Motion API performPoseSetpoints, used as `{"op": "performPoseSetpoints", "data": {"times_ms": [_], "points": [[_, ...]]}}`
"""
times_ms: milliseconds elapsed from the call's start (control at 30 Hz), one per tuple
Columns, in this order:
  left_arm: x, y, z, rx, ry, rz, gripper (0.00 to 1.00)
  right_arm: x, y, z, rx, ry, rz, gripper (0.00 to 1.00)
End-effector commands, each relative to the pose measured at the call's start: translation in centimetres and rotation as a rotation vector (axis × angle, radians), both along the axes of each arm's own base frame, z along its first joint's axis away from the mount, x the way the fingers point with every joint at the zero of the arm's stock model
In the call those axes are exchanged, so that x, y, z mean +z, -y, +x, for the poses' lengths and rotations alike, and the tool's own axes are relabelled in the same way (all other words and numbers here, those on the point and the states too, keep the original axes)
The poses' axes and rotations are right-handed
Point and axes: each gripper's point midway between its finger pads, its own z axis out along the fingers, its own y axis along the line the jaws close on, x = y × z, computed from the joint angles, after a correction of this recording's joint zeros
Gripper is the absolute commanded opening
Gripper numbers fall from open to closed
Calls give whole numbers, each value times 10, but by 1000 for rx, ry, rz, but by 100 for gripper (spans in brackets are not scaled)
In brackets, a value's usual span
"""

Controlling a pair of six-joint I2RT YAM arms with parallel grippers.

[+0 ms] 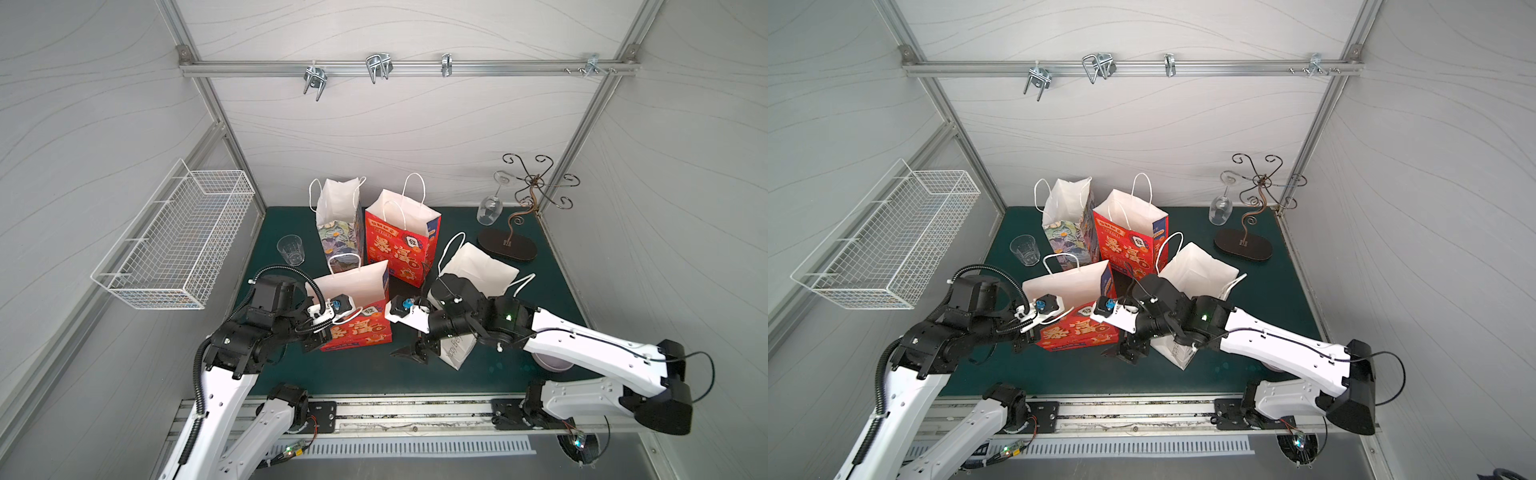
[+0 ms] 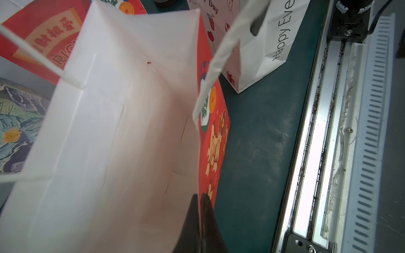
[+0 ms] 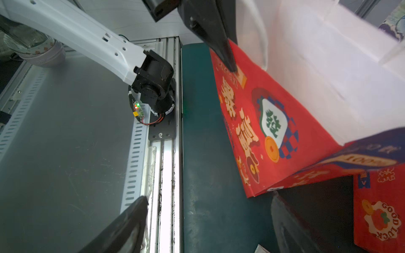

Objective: Put away the paper bag
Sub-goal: Press the paper bag at the center of the board.

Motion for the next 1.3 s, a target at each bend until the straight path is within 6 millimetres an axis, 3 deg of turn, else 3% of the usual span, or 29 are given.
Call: {"op": "performPoseSetpoints", "data": {"times_ms": [0,100,300,500,800,933,1167,1267], "points": [[5,-6,8,49,62,8,0,-22,3,11,-88,53,-44,88],[8,-7,8,62,83,-6,0,-38,-5,16,-124,78,-57,89],[2,-5,3,43,60,-5,0,-51,-29,39,-218,115,-34,90],[14,1,-5,-16,125,-41,0,-55,-28,49,-239,147,-2,92],[33,9,-15,-67,201,-107,0,-48,-22,24,-54,137,66,92],[42,10,-22,-79,233,-127,0,-24,-16,19,-38,153,126,92],[48,10,-32,-113,281,-124,0,43,18,13,-26,212,219,93],[58,12,-35,-132,332,-140,0,51,30,10,-4,209,199,93]]}}
